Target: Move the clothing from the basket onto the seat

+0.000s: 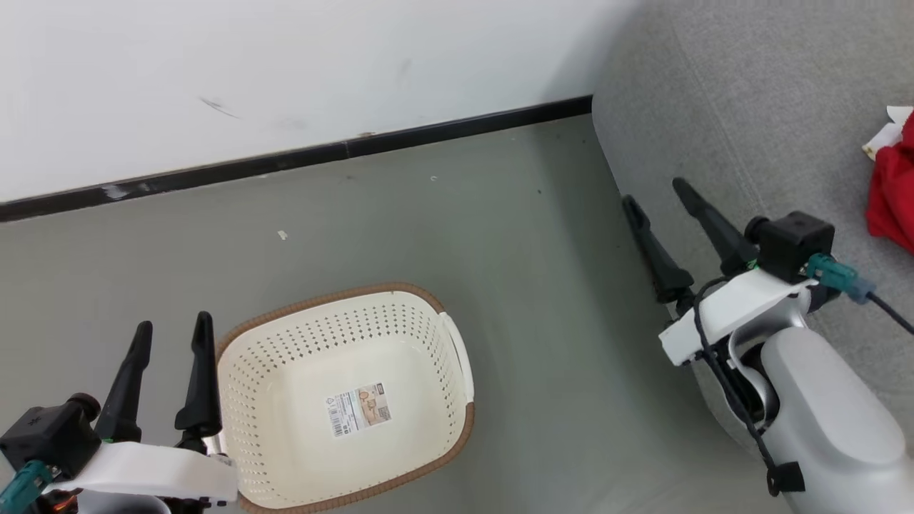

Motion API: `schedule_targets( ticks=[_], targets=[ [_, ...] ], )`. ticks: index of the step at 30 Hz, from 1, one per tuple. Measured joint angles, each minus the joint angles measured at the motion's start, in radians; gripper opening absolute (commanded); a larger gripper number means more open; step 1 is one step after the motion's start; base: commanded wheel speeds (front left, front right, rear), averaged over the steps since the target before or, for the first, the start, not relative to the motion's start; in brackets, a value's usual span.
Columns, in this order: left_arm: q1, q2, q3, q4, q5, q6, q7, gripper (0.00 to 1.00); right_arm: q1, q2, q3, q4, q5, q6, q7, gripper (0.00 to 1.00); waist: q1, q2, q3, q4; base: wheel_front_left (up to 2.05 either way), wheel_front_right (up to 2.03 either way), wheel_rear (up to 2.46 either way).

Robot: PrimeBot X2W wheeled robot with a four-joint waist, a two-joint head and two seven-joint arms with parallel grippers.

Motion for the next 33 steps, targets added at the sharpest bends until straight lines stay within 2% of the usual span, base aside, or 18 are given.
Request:
schedule_targets(
  ticks=[6,14,33],
  targets=[
    [0.03,-0.045,0.067,0.005,0.04,0.008,0.0,1.0,0.06,0.004,0.019,0.001,-0.029,0.0,0.0,1.0,0.0,0.0,-0.045,0.05,0.0,0.0,0.0],
    [0.097,-0.087,0.097,0.037,0.074,0.0,0.0,1.0,0.147,0.018,0.032,0.006,-0.056,0.0,0.0,1.0,0.0,0.0,-0.104,0.109,0.0,0.0,0.0],
    [0.17,-0.108,0.091,0.098,0.109,-0.1,0.0,1.0,0.316,0.059,-0.016,-0.009,-0.081,0.0,0.0,1.0,-0.0001,0.0,-0.228,0.211,0.0,0.0,0.0]
  ],
)
